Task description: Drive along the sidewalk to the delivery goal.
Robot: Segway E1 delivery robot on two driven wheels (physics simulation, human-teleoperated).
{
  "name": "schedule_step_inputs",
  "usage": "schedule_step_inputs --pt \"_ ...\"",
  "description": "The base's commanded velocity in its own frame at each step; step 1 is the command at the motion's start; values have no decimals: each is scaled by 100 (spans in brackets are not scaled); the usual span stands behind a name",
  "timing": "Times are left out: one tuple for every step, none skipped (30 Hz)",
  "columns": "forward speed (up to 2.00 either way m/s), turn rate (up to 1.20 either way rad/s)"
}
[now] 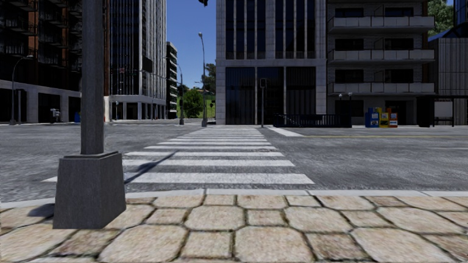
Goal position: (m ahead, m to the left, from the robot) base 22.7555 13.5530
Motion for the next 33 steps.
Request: schedule_step_inputs --pt "200 0" --pt "200 0" --pt "200 0" --pt "200 0" --pt "200 0" --pt "200 0" --pt "200 0" --pt "200 0" --pt "200 0" --pt "200 0" --pt "200 0" --pt "200 0" --pt "200 0" --pt "200 0" --pt "200 0" --pt "200 0" --pt "200 0" --pt "200 0" --pt "200 0" --pt "200 0" --pt "200 0" --pt "200 0" --pt "200 0" --pt "200 0" --pt "200 0" --pt "200 0" --pt "200 0" --pt "200 0" --pt "200 0" --pt "200 0" --pt "200 0" --pt "188 0" --pt "168 0"
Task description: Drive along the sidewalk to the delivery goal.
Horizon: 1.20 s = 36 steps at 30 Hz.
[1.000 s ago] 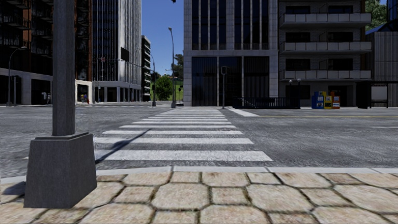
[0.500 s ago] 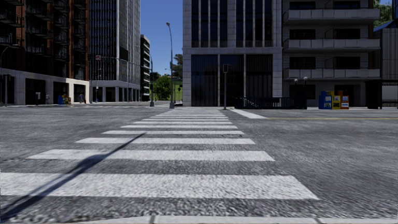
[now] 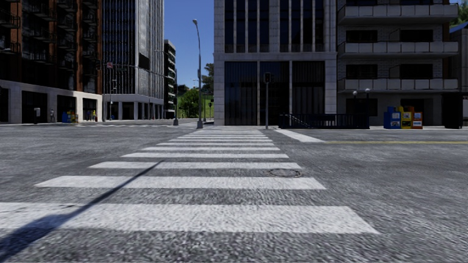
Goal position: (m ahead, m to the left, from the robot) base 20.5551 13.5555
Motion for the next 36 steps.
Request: schedule_step_inputs --pt "145 0" --pt "131 0" --pt "126 0" --pt "123 0" --pt "119 0" --pt "119 0" --pt "118 0" --pt "117 0" --pt "117 0" --pt "117 0" --pt "117 0" --pt "117 0" --pt "117 0" --pt "117 0" --pt "117 0" --pt "117 0" --pt "117 0" --pt "117 0" --pt "117 0" --pt "117 0" --pt "117 0" --pt "117 0" --pt "117 0" --pt "117 0" --pt "117 0" --pt "117 0" --pt "117 0" --pt "117 0" --pt "120 0" --pt "200 0" --pt "200 0" --pt "200 0" --pt "200 0" --pt "200 0" --pt "200 0" --pt "200 0"
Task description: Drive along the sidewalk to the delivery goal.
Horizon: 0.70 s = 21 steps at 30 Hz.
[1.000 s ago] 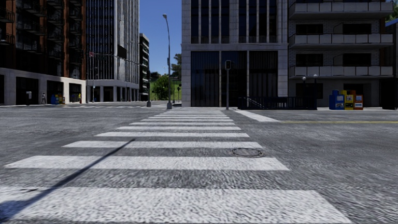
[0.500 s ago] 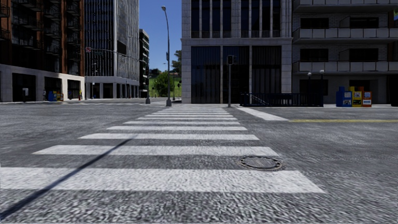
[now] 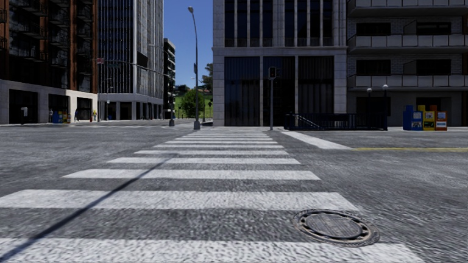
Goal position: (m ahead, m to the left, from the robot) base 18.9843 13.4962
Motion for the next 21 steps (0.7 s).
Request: schedule_step_inputs --pt "200 0" --pt "200 0" --pt "200 0" --pt "200 0" --pt "200 0" --pt "200 0" --pt "200 0" --pt "200 0" --pt "200 0" --pt "200 0" --pt "200 0" --pt "200 0" --pt "200 0" --pt "200 0" --pt "200 0" --pt "200 0" --pt "200 0" --pt "200 0" --pt "200 0" --pt "200 0" --pt "200 0"
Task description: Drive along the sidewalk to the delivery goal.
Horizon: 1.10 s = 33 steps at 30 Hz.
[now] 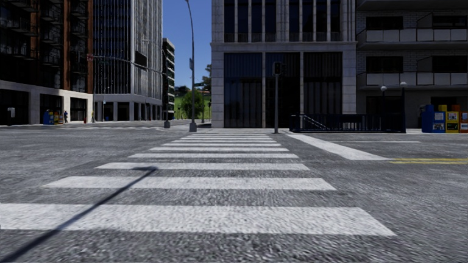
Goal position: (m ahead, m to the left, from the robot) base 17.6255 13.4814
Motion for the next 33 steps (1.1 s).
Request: schedule_step_inputs --pt "200 0" --pt "200 0" --pt "200 0" --pt "200 0" --pt "200 0" --pt "200 0" --pt "200 0" --pt "200 0" --pt "200 0" --pt "200 0" --pt "200 0" --pt "200 0" --pt "200 0" --pt "200 0" --pt "200 0" --pt "200 0" --pt "200 0" --pt "200 0" --pt "200 0" --pt "200 0" --pt "200 0" --pt "200 0" --pt "200 0" --pt "200 0" --pt "200 0" --pt "200 0" --pt "200 0" --pt "200 0" --pt "200 0" --pt "200 0" --pt "200 0" --pt "200 0" --pt "200 0"
